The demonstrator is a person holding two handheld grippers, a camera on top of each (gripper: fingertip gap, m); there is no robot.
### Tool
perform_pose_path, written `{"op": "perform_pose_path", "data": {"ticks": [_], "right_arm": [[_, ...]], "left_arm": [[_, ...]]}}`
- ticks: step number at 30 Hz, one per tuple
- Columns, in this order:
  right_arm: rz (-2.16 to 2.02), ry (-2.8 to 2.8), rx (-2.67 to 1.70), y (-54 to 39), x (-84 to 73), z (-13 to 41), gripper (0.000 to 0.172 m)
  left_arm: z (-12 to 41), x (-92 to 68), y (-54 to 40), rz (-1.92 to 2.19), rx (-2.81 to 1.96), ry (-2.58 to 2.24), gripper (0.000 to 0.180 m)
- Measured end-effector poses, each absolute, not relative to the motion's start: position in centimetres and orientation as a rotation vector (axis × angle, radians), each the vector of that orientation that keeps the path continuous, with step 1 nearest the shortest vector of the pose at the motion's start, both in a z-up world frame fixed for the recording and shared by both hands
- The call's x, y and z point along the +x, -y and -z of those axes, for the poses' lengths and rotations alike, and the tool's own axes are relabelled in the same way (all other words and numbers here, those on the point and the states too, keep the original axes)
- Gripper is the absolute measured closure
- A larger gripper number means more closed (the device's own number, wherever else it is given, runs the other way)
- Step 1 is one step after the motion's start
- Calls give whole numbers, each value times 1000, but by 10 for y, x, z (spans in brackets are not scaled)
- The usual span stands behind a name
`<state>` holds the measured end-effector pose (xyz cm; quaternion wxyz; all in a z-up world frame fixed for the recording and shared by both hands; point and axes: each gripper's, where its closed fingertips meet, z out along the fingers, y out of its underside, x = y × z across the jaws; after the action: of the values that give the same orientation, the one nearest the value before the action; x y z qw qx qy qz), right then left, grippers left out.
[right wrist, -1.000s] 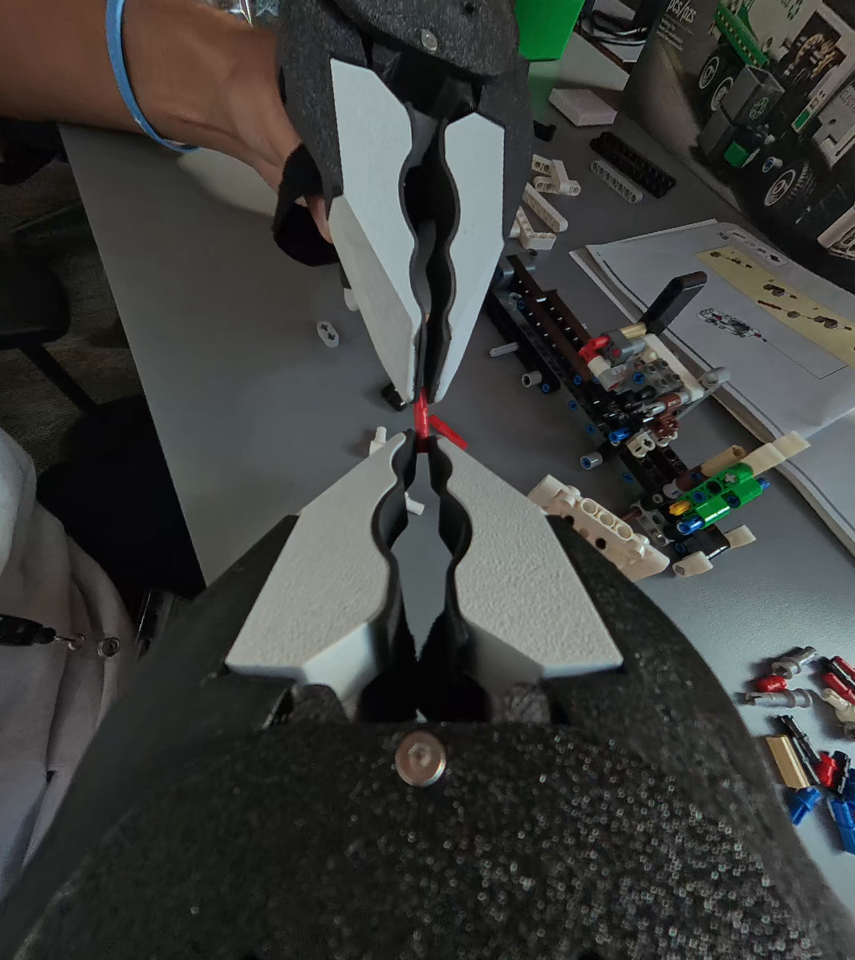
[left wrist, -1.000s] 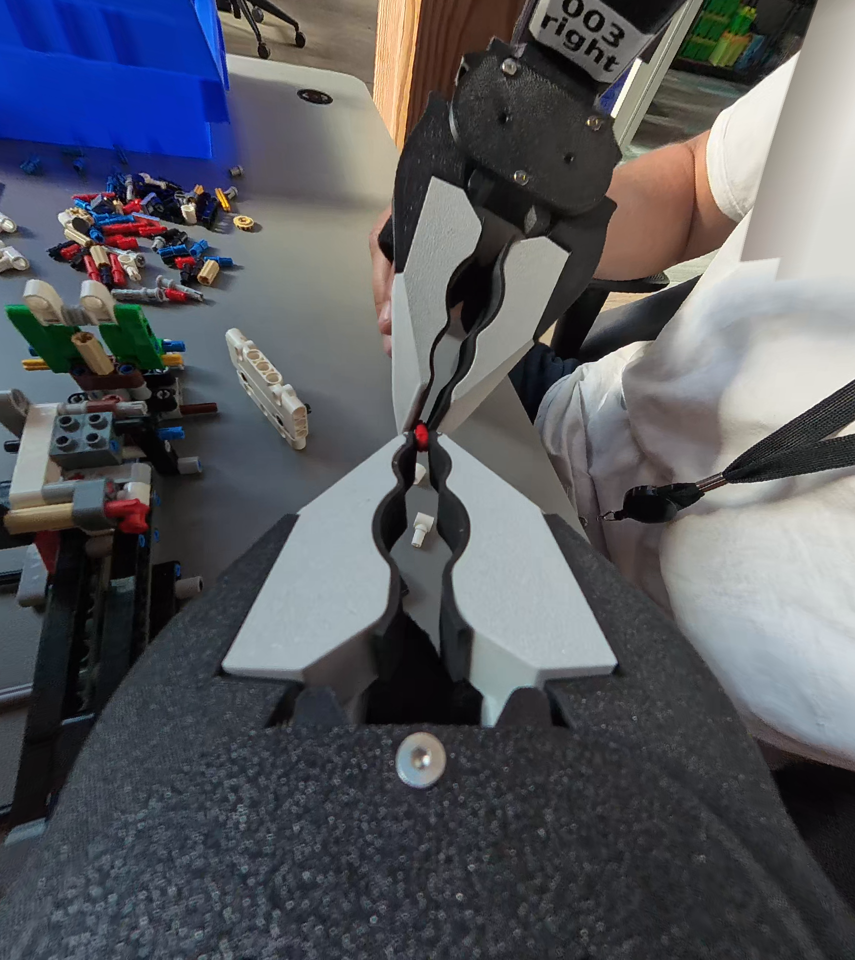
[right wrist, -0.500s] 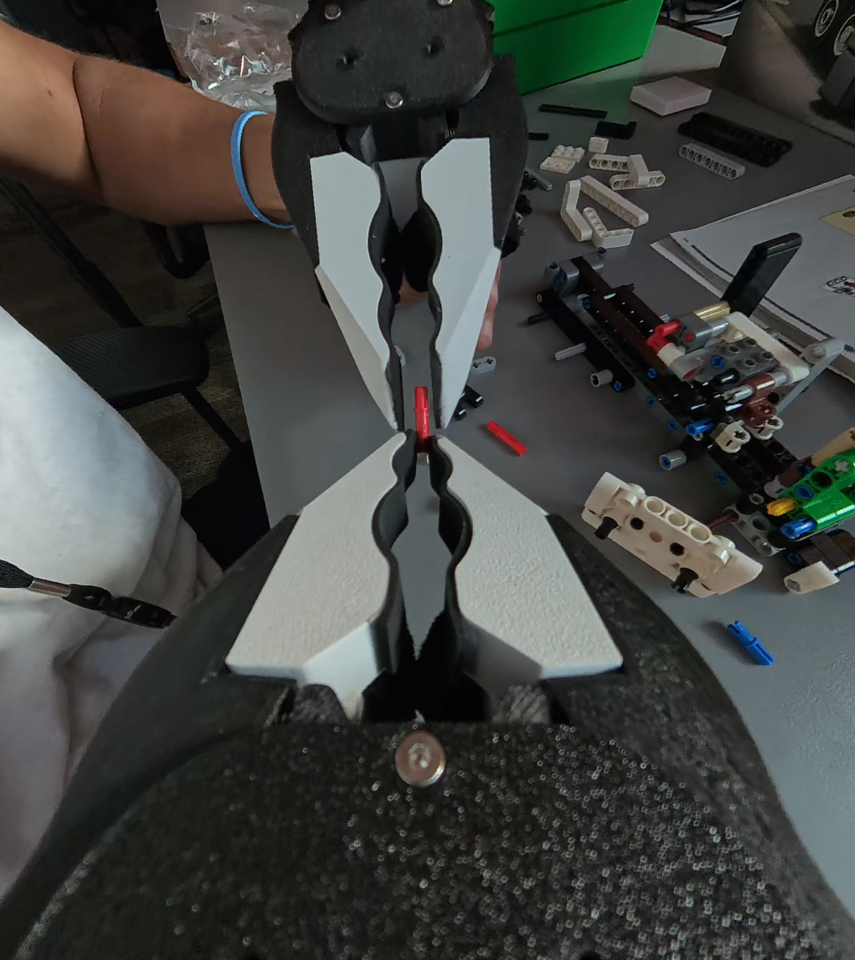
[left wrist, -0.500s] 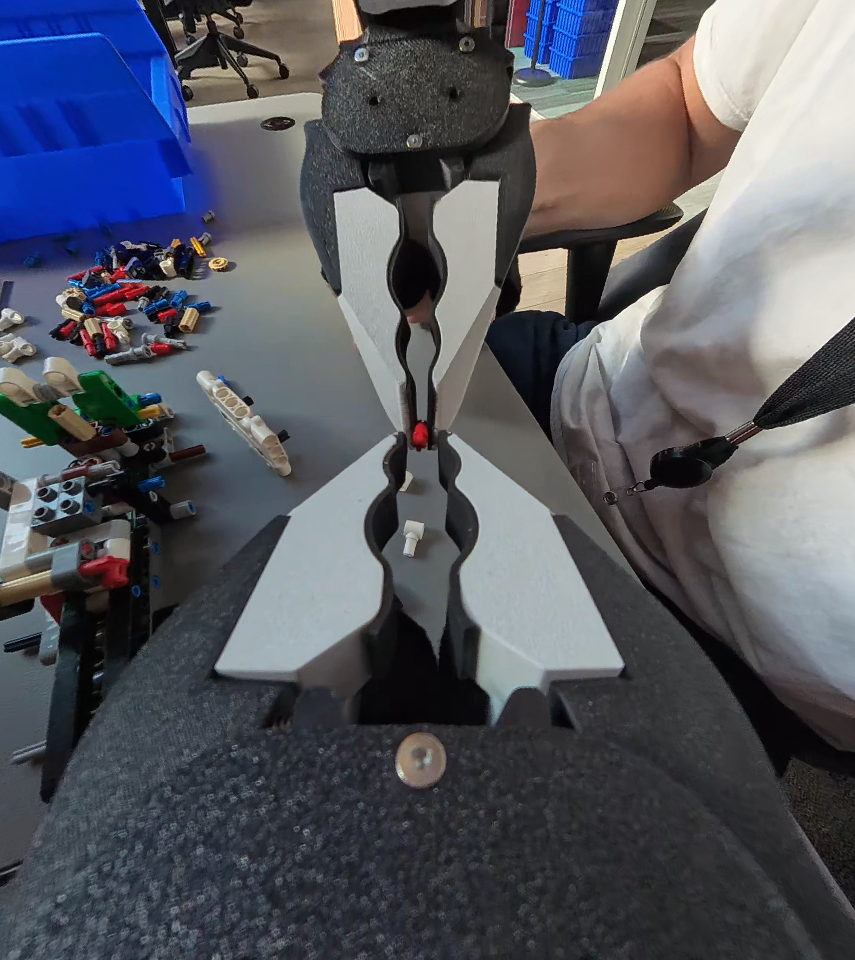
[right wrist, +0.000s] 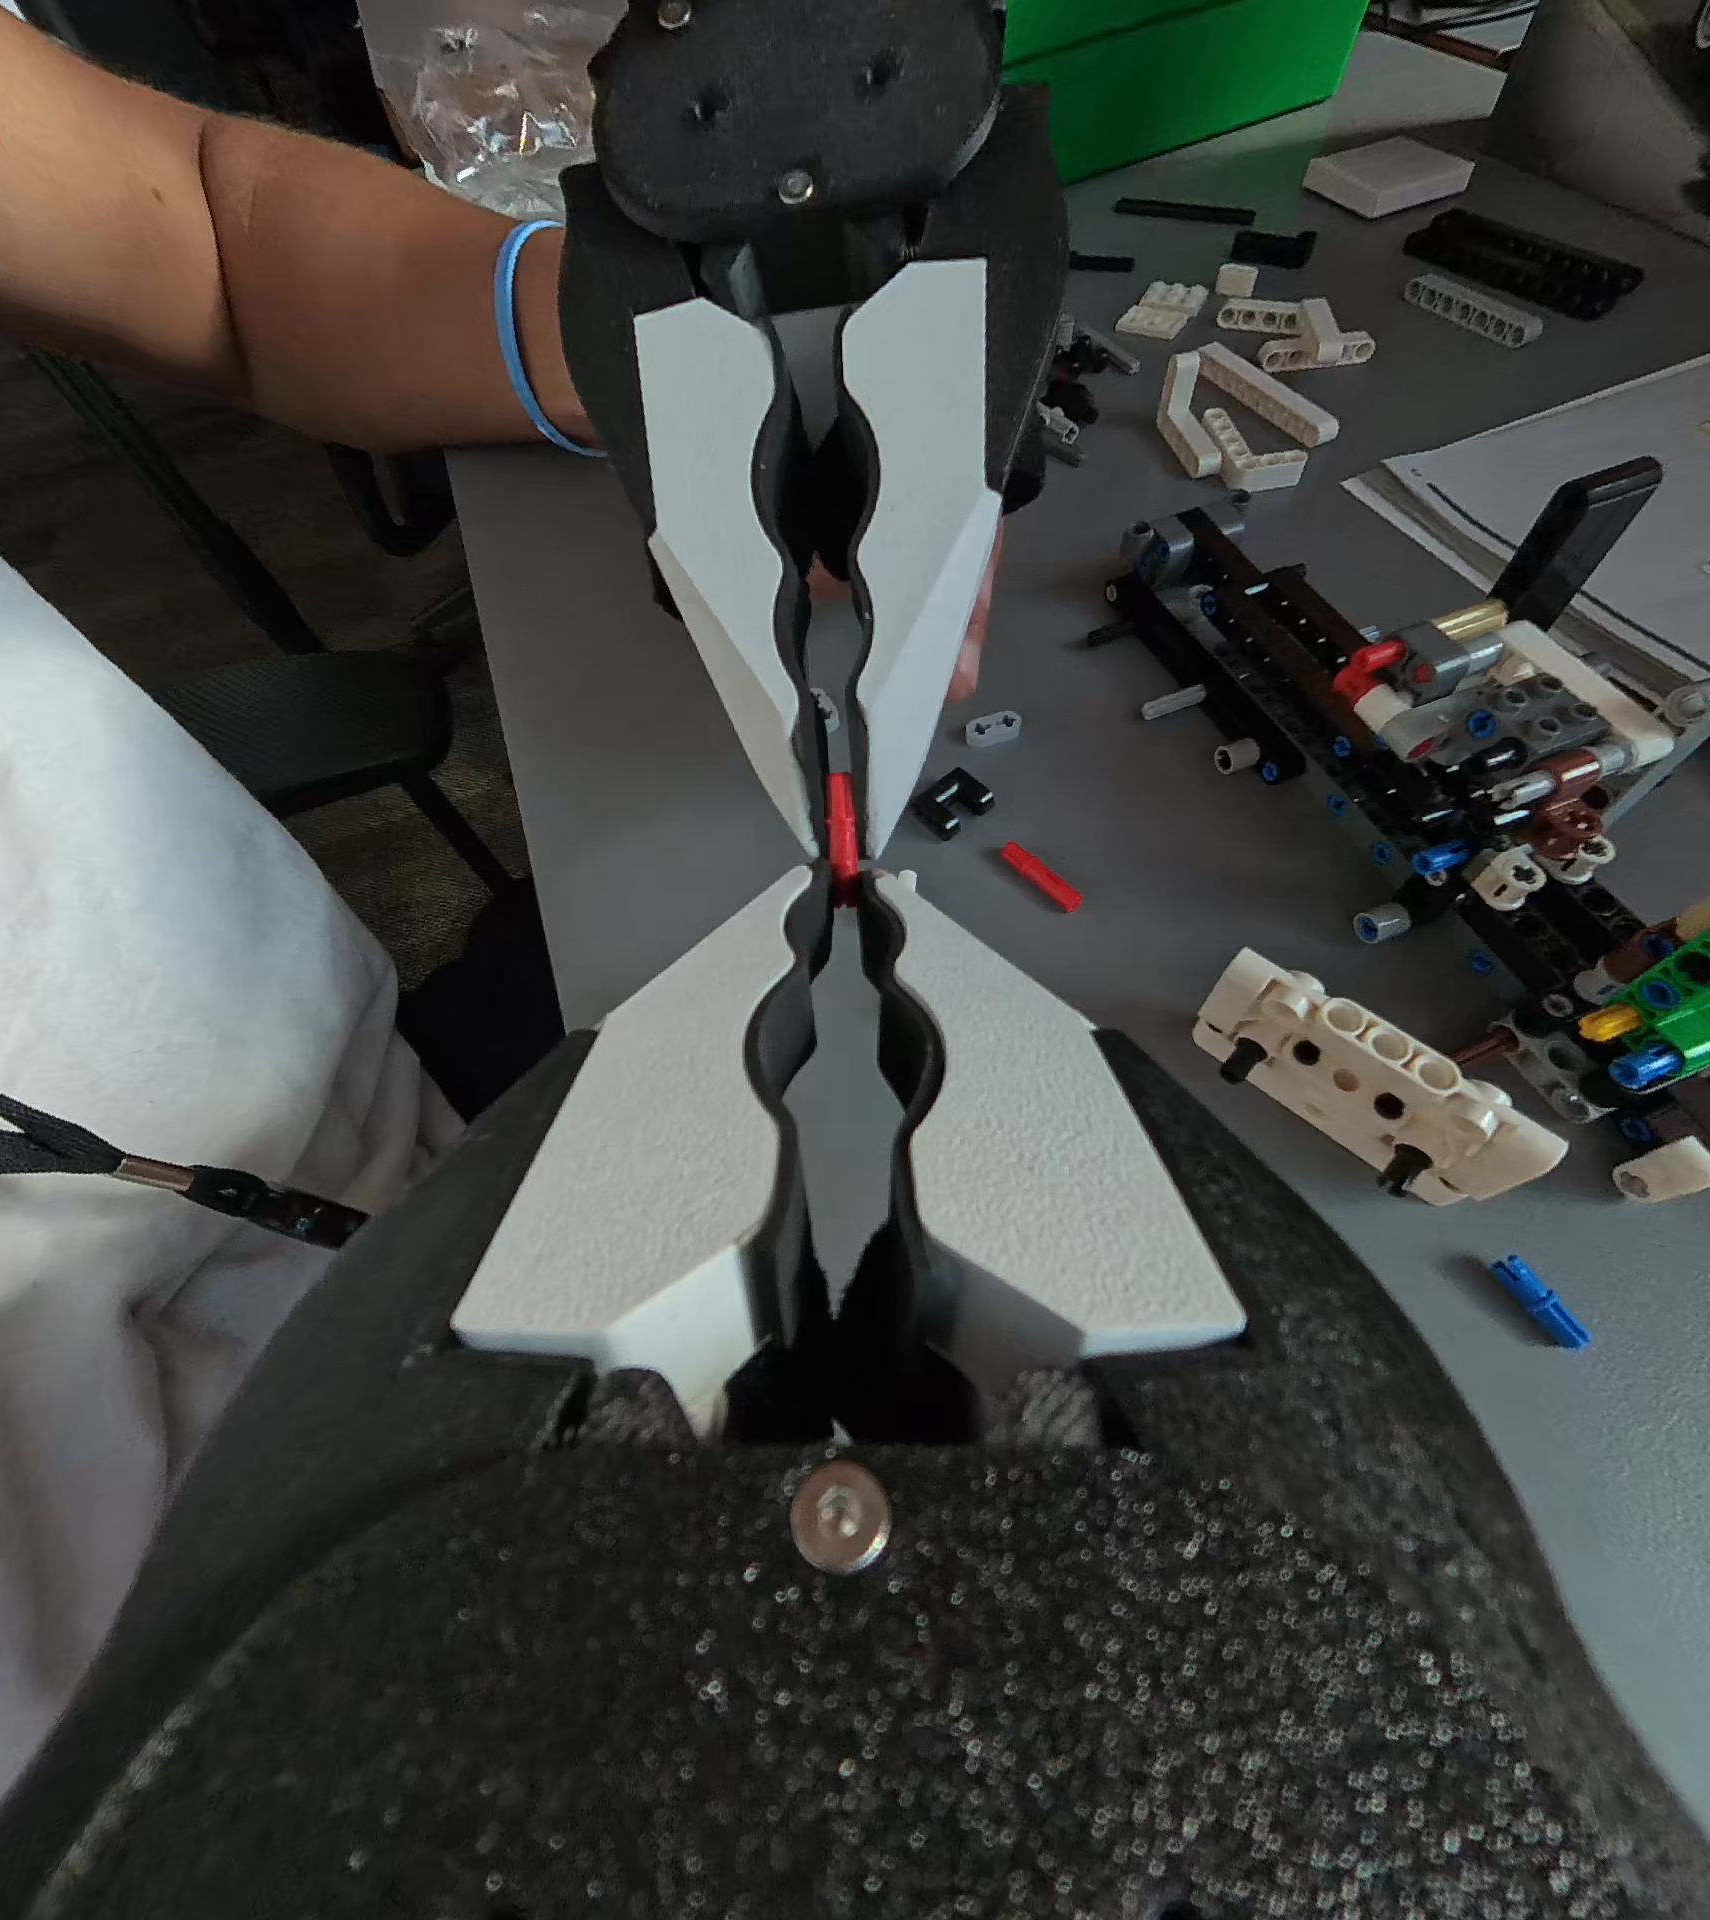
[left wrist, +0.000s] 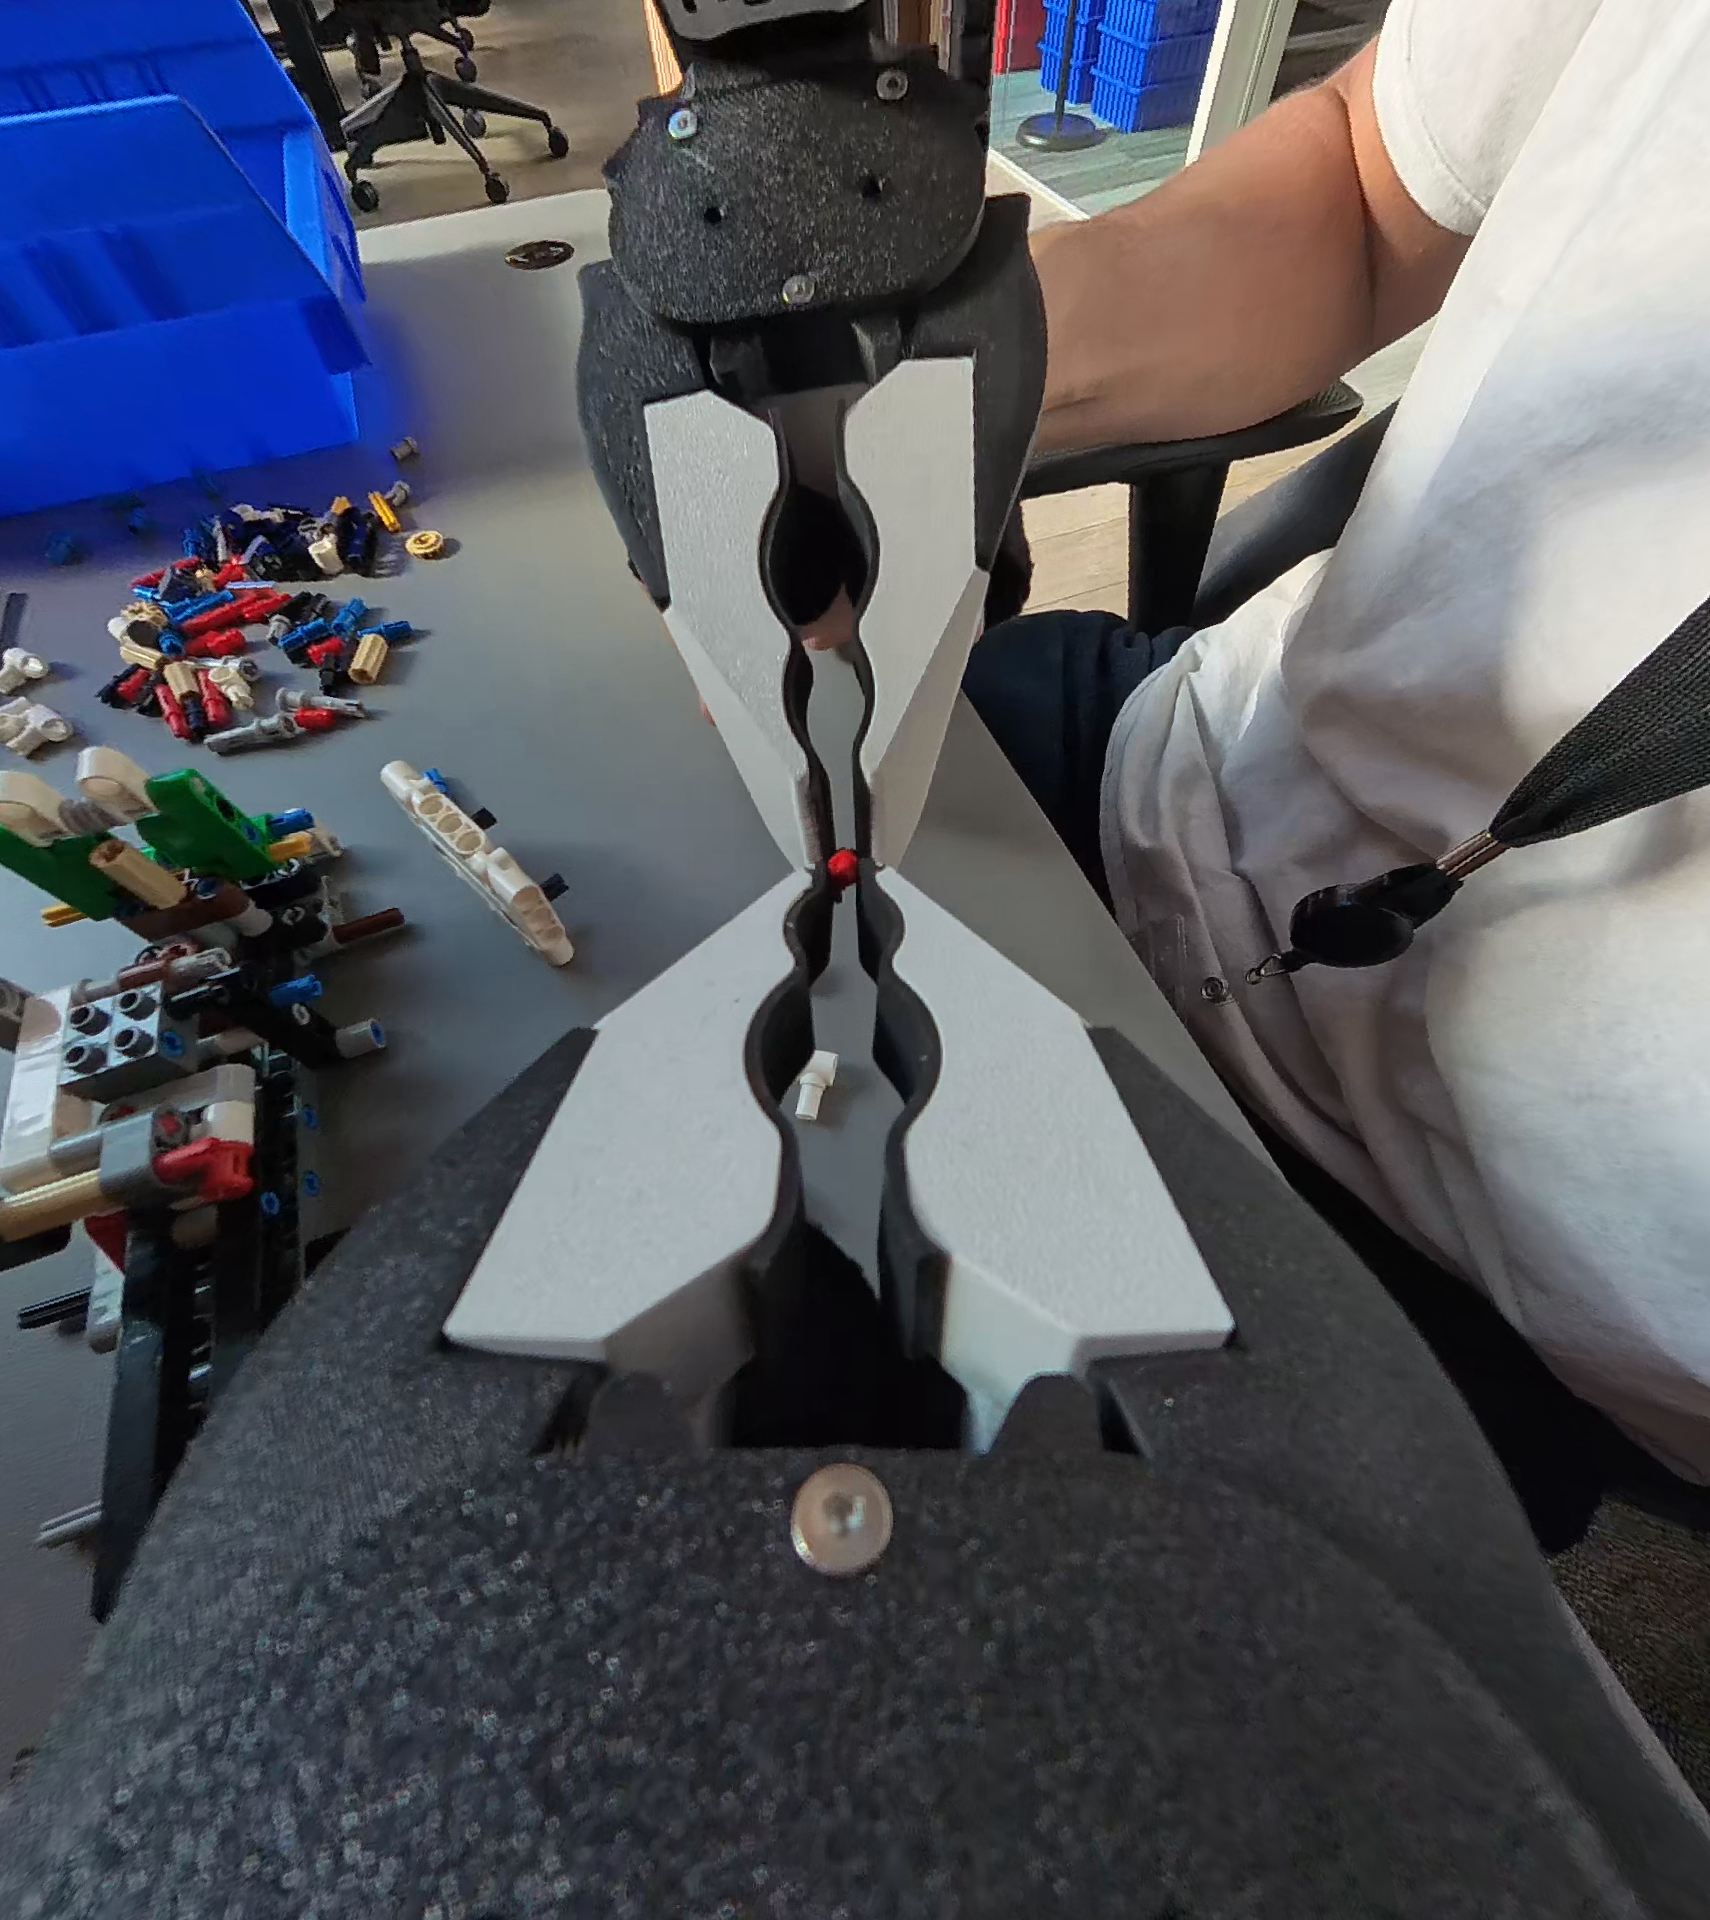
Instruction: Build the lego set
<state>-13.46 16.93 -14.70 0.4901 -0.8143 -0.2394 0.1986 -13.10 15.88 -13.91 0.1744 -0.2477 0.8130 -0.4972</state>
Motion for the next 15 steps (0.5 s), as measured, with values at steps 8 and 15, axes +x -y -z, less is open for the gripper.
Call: {"op": "perform_pose_path", "data": {"ticks": [8, 15], "right_arm": [[-459, 610, -2011, -168, -137, 154, 169], [-414, 580, -2068, -166, -128, 159, 160]], "left_arm": [[145, -133, -157, 1406, -706, -2340, 178], [146, -128, -165, 1342, -748, -2330, 179]]}}
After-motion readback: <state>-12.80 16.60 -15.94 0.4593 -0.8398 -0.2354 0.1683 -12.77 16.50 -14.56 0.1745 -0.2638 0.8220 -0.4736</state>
